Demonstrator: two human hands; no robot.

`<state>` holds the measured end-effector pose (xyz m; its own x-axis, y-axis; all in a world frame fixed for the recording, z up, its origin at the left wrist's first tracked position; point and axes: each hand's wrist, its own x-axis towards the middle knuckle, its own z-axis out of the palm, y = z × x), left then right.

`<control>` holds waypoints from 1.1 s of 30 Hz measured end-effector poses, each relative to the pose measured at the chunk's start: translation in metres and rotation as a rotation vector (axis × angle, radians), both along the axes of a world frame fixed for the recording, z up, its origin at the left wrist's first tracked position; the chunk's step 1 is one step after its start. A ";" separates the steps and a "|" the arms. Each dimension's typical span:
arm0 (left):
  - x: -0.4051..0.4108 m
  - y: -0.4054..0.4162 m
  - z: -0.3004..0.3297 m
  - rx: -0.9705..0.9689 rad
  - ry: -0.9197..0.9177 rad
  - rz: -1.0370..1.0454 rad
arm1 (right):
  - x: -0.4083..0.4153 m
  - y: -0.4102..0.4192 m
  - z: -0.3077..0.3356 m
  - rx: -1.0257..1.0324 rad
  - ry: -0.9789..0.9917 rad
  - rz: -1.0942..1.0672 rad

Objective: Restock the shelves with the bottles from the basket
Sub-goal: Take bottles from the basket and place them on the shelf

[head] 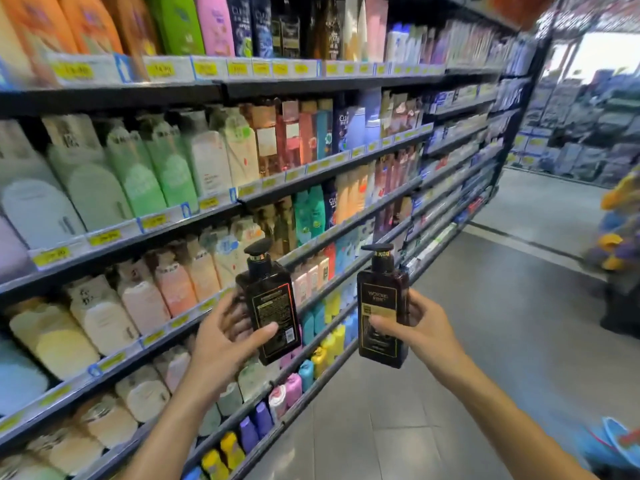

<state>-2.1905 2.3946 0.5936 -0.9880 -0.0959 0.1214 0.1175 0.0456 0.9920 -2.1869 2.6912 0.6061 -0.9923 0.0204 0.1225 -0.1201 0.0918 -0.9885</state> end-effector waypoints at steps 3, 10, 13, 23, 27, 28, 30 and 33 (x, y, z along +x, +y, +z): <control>-0.044 0.012 0.018 -0.008 0.049 -0.030 | -0.035 0.007 0.014 -0.007 0.054 -0.021; -0.125 0.047 0.052 -0.079 0.133 -0.100 | -0.110 0.035 0.036 -0.039 0.128 -0.025; -0.156 0.066 0.060 -0.098 0.164 -0.091 | -0.144 0.054 0.042 -0.044 0.165 -0.016; -0.236 0.168 0.098 -0.121 0.234 0.111 | -0.283 0.141 0.090 -0.064 0.260 0.260; -0.262 0.202 0.124 -0.116 0.263 0.227 | -0.342 0.172 0.114 -0.102 0.275 0.353; -0.267 0.209 0.131 -0.128 0.273 0.248 | -0.356 0.177 0.119 -0.119 0.277 0.380; -0.275 0.219 0.143 -0.141 0.278 0.287 | -0.379 0.185 0.126 -0.152 0.275 0.440; -0.284 0.230 0.157 -0.167 0.283 0.355 | -0.409 0.187 0.133 -0.203 0.265 0.512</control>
<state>-2.4742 2.6250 0.7505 -0.8234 -0.3777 0.4235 0.3305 0.2874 0.8990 -2.5963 2.8787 0.7392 -0.8185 -0.4024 0.4101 -0.3432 -0.2300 -0.9107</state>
